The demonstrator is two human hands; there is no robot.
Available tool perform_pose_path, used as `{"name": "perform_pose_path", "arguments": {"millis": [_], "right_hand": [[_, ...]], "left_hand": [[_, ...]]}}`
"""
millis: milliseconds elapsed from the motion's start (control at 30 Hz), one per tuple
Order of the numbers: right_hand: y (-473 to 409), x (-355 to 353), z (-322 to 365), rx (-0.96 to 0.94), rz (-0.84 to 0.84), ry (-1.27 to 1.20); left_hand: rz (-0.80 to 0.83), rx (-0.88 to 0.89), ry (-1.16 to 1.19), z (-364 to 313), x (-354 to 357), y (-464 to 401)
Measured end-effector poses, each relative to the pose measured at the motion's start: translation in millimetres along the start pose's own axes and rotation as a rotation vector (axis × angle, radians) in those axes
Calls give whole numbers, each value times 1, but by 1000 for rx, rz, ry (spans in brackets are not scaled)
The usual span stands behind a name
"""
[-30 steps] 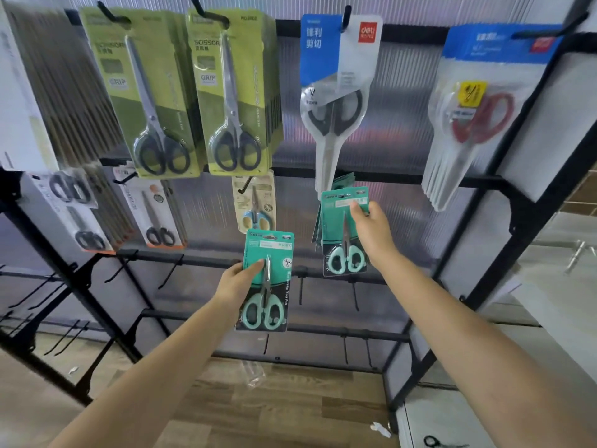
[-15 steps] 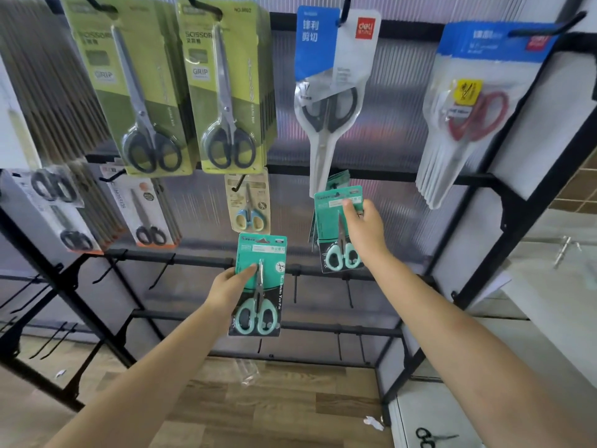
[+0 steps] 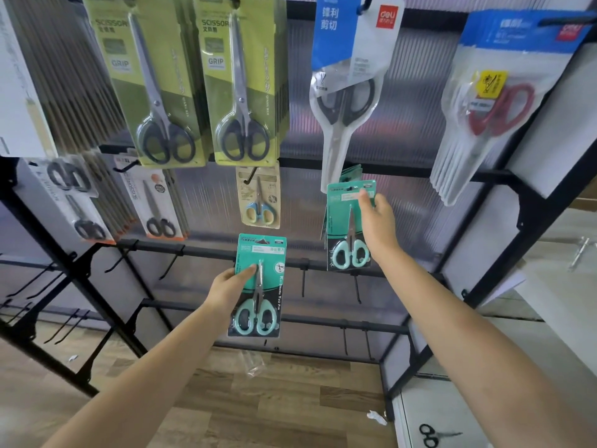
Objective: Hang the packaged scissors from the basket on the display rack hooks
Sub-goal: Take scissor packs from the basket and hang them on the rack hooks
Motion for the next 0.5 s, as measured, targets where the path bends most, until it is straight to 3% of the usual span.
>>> {"name": "perform_pose_path", "arguments": {"millis": [500], "right_hand": [[-1,-5,0,-44,-44,87]], "left_hand": [[16,-19,-40,7,5,-2]]}}
Point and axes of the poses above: each hand's wrist, its own y-axis away from the middle knuckle, its own x-axis out of the palm, z = x × y, the point moved 6 cm from there along -y, towards the middle knuckle, and after that the axes turned 2 degrees about x, right-handed, at the moved point
